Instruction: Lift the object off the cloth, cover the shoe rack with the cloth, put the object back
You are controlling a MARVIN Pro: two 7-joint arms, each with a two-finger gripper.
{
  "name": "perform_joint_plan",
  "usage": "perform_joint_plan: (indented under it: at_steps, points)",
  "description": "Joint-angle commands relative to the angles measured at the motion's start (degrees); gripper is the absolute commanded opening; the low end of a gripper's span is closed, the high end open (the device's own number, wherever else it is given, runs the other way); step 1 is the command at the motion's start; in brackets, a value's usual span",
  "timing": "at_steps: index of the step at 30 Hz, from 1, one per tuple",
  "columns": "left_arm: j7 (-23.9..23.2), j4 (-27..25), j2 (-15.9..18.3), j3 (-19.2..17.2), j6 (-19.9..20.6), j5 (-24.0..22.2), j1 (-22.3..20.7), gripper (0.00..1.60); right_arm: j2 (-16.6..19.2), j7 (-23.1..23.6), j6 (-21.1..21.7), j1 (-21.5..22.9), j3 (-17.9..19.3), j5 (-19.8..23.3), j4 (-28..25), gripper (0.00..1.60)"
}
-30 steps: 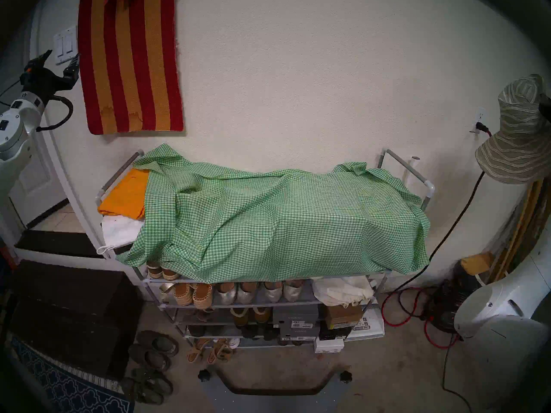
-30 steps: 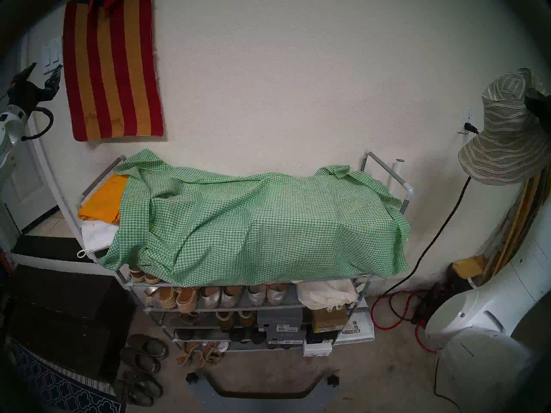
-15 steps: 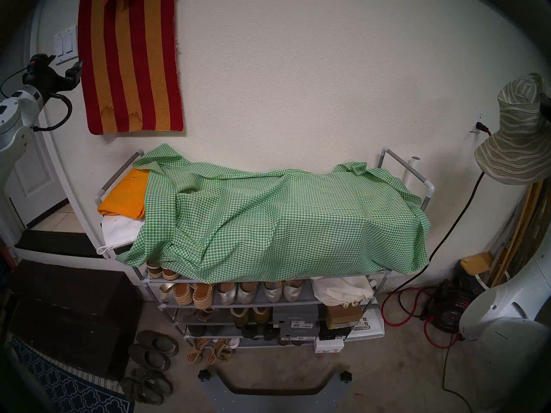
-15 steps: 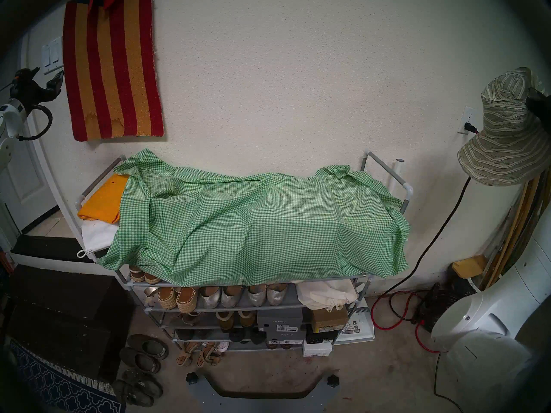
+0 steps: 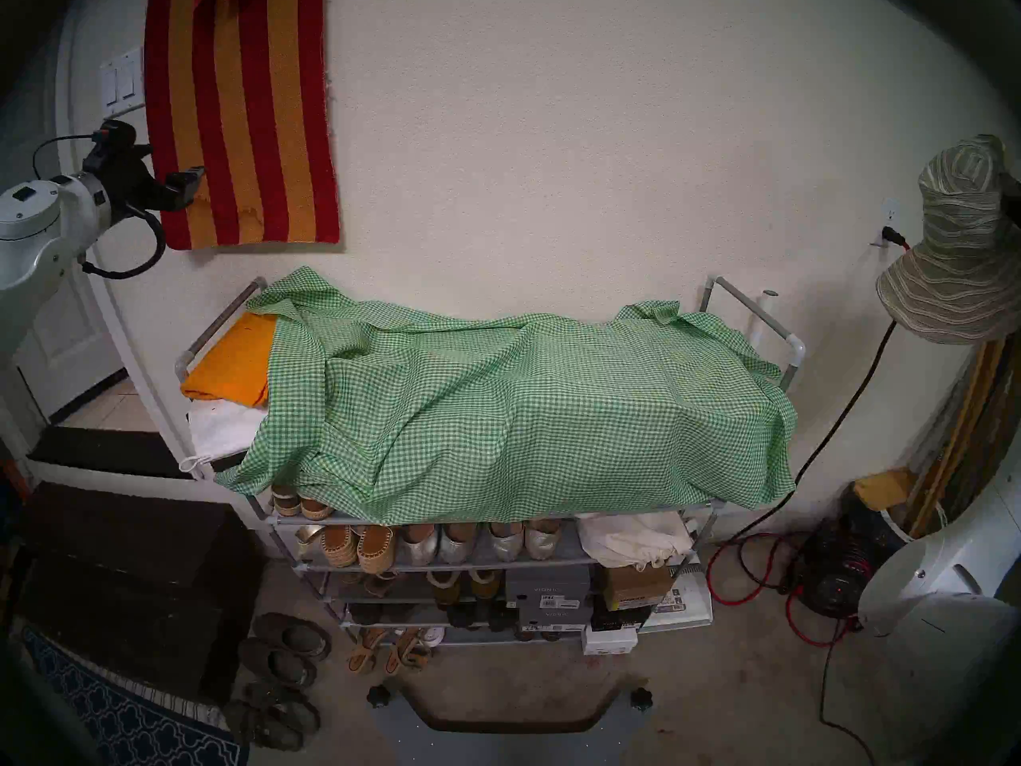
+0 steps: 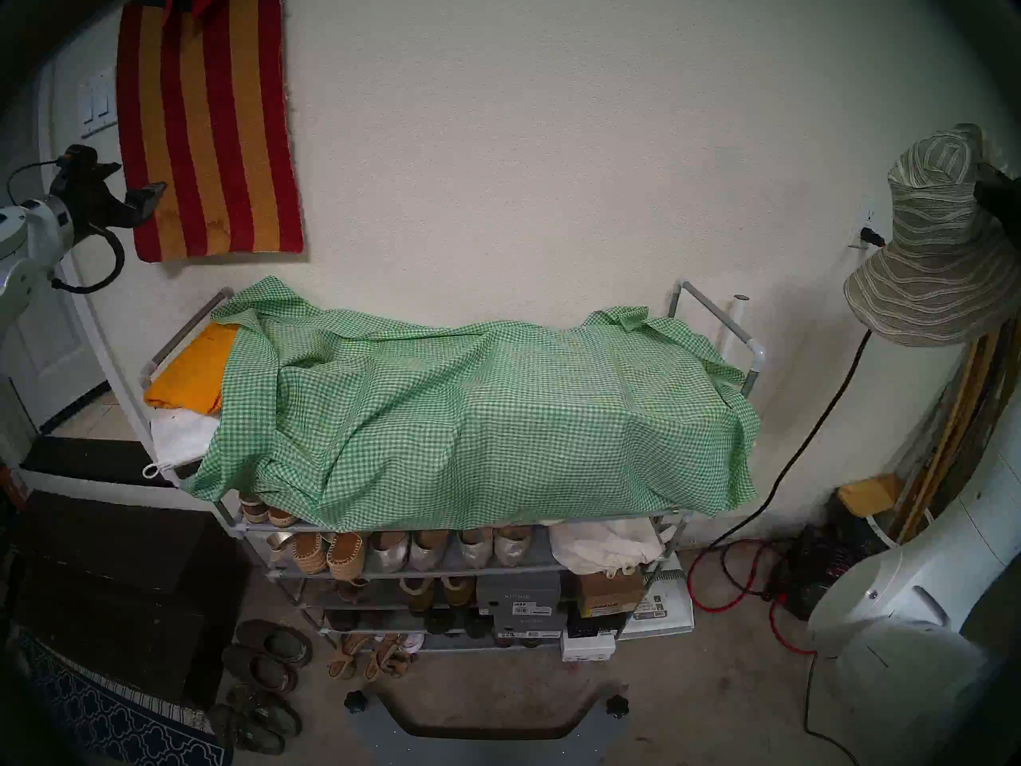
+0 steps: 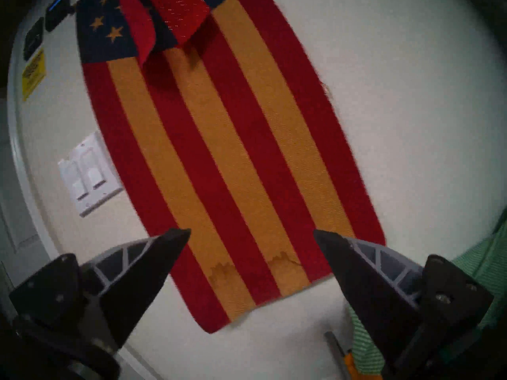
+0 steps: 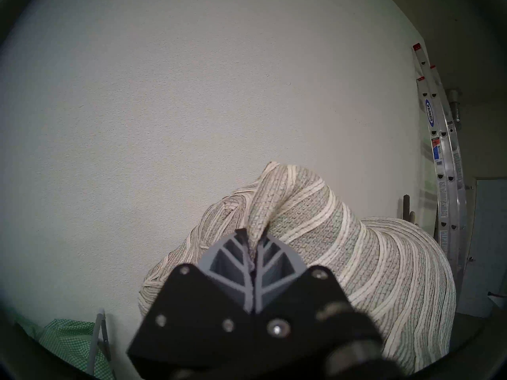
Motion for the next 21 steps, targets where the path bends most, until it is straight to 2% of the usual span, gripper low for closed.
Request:
perform_joint_plan:
  at_steps: [1, 12, 21]
  points:
    - [-3.17, -3.64, -0.02, -2.28, 5.53, -3.01, 1.87, 1.6, 0.89, 1.82, -0.13, -0.1, 0.06, 1.04, 0.06, 0.0]
    - [-7.96, -5.13, -0.02, -1.62, 16.04, -7.59, 7.01, 1.6, 1.61, 1.75, -0.13, -0.71, 0.22, 2.19, 0.16, 0.0]
    - [-9.29, -7.71, -0.2, -4.98, 24.0, -8.9, 9.8, 1.6, 2.63, 2.24, -0.13, -1.38, 0.49, 3.41, 0.45, 0.0]
